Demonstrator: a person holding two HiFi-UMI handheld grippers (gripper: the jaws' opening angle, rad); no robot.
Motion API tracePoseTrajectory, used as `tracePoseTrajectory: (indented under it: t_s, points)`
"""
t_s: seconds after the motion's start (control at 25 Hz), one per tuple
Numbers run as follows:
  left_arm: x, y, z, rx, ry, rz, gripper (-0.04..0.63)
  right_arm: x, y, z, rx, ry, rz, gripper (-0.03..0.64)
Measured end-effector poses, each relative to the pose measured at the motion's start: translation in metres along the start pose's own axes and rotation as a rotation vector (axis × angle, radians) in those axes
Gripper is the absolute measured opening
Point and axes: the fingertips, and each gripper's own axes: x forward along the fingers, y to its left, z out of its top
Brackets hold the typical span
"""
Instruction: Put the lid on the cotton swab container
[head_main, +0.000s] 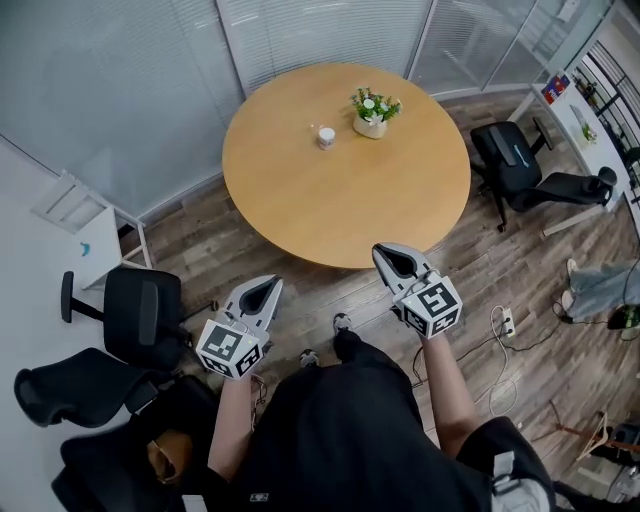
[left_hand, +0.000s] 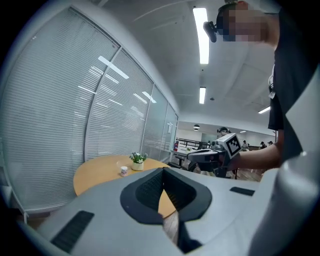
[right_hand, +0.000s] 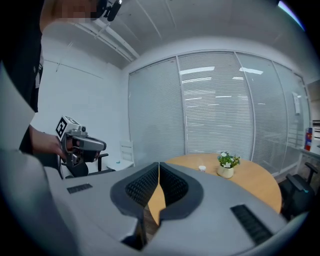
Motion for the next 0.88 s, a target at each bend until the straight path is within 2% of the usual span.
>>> tracePoseTrajectory:
  t_s: [0.32, 0.56, 0.88]
  points:
    - [0.044, 0.009, 0.014, 0.004, 0.000, 0.095, 0.005, 0.031, -0.061, -0.009, 0.015, 0.007, 0.082, 0.006]
    - [0.061, 0.018, 0.018, -0.008, -0.004, 0.179, 0.005, 0.058, -0.081, -0.003, 0.007, -0.001, 0.166, 0.006]
    - [0.083, 0.034, 0.024, -0.005, -0.003, 0.199, 0.005, 0.078, -0.105, 0.002, 0.008, -0.010, 0.180, 0.006]
